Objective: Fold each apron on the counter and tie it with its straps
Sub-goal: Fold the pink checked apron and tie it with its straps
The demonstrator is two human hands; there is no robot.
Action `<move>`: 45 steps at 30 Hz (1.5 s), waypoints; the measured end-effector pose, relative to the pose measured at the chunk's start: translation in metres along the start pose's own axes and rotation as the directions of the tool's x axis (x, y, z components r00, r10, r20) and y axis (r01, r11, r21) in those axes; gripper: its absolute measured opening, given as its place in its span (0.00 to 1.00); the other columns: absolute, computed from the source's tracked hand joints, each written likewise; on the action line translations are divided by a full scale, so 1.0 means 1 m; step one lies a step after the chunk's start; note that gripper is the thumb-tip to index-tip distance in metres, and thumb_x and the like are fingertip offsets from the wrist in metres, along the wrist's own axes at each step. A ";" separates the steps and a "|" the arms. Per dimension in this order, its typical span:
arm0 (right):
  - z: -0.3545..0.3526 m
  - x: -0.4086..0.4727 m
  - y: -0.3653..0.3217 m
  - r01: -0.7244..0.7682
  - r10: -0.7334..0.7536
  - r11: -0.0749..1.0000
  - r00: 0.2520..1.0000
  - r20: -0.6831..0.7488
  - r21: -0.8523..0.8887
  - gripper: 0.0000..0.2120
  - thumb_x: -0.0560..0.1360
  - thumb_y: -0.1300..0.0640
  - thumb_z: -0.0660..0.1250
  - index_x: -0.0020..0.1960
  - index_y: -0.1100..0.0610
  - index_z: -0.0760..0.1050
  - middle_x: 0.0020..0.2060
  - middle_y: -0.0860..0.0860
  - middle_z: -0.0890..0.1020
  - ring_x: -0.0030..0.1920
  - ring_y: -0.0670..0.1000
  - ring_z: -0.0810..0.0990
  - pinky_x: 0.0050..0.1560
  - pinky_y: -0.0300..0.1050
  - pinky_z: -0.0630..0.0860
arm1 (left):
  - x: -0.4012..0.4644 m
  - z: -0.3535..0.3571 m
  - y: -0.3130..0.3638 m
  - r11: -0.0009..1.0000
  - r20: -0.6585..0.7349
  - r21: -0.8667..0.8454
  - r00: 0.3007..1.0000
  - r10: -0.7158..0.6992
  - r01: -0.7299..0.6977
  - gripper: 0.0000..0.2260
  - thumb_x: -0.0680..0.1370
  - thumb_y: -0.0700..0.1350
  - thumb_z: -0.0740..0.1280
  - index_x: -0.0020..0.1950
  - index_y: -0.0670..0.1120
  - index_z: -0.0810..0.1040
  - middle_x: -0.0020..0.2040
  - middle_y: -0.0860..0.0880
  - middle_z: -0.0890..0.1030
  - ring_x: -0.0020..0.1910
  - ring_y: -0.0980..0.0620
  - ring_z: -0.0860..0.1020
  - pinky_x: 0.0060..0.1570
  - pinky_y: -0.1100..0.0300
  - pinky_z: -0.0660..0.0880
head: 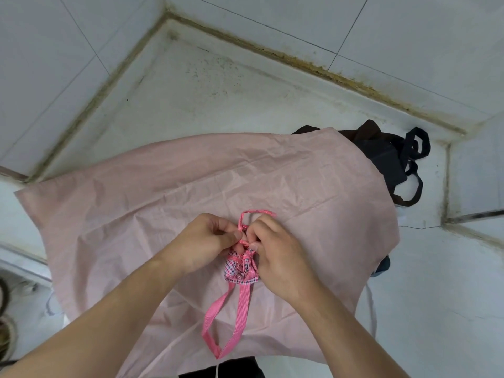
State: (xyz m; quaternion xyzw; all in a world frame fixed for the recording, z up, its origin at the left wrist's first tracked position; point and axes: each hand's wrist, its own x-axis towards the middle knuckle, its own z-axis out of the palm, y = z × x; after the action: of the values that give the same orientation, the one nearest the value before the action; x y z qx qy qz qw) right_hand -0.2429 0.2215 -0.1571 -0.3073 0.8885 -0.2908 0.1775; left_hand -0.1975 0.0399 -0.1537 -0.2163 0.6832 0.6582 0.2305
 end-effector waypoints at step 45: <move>0.014 -0.007 -0.016 -0.305 0.361 0.883 0.927 -0.101 0.356 0.12 0.74 0.67 0.74 0.42 0.50 0.83 0.40 0.43 0.79 0.43 0.46 0.80 0.45 0.43 0.80 | -0.017 0.018 -0.006 0.965 -0.351 0.248 0.921 0.171 -0.085 0.14 0.70 0.34 0.79 0.47 0.52 0.83 0.38 0.58 0.86 0.39 0.62 0.85 0.39 0.72 0.77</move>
State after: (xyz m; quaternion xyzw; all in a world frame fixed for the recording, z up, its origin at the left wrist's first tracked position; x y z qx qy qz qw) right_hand -0.2235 0.2105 -0.1563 -0.0902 0.8774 -0.4264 0.2005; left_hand -0.1794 0.0580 -0.1485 -0.2628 0.7982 0.5365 0.0773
